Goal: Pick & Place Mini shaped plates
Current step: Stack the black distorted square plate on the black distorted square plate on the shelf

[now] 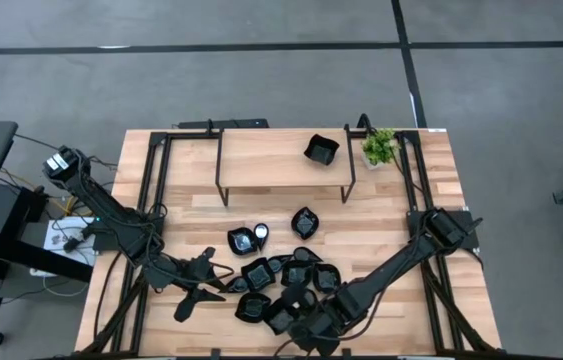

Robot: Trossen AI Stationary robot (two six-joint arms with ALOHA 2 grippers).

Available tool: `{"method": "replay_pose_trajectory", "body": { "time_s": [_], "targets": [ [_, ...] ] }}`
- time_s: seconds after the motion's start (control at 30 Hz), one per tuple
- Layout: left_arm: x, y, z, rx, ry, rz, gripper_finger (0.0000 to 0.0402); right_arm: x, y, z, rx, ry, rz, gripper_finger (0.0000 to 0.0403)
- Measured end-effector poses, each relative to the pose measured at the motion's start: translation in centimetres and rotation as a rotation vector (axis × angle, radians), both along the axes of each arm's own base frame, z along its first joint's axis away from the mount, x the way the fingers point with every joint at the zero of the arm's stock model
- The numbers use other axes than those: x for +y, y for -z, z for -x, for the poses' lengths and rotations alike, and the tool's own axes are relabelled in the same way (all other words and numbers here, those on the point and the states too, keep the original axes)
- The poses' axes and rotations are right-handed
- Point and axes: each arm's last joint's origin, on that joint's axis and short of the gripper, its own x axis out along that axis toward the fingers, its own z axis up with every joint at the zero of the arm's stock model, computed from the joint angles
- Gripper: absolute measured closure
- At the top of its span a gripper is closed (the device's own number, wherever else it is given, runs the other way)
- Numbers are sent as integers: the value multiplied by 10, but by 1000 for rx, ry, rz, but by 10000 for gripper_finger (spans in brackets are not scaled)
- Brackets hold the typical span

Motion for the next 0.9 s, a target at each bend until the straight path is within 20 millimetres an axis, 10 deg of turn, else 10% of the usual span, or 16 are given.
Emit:
{"method": "replay_pose_trajectory", "body": {
  "time_s": [0.9],
  "targets": [
    [0, 0, 0, -4, 4, -9, 289, -7, -65, 5, 20, 45, 117, 401]
  ]
}}
